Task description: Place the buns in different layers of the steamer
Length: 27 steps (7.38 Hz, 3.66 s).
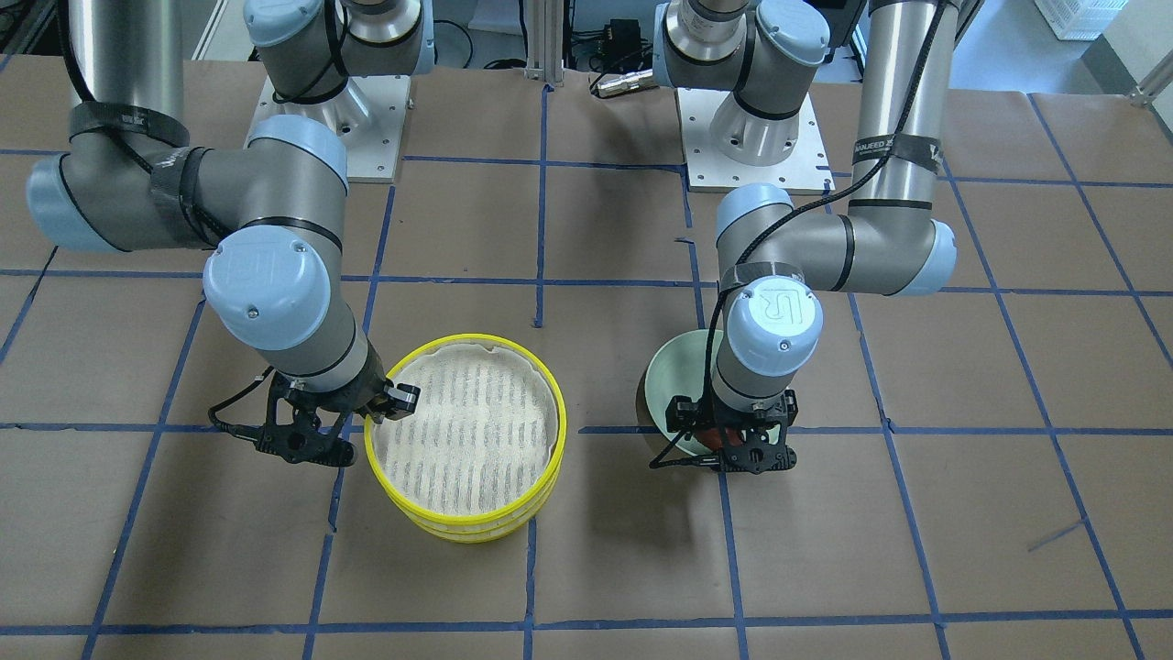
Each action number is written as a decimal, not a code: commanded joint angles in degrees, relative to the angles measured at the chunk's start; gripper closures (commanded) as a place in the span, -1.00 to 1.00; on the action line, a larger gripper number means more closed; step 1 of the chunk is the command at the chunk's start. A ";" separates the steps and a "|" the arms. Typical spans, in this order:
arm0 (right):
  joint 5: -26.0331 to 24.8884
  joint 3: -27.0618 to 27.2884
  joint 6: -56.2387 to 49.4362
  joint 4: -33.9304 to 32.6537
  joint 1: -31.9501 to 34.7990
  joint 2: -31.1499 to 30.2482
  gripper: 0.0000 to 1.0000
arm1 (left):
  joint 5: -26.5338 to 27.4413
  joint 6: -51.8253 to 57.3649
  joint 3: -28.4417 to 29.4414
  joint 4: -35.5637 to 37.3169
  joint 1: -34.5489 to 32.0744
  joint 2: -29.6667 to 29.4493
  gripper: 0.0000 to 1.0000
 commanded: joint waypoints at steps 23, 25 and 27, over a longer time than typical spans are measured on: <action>-0.20 -11.89 -16.67 27.03 -5.12 -15.06 -1.00 | -18.39 -15.79 11.39 -1.57 -7.05 7.49 -1.00; -0.19 -11.80 -16.67 26.86 -5.21 -14.98 -1.00 | -15.57 -3.68 11.48 -17.00 0.16 15.47 -1.00; 0.25 -11.80 -16.50 26.85 -5.21 -14.80 -1.00 | -10.22 -3.47 11.48 -27.41 1.95 21.37 -1.00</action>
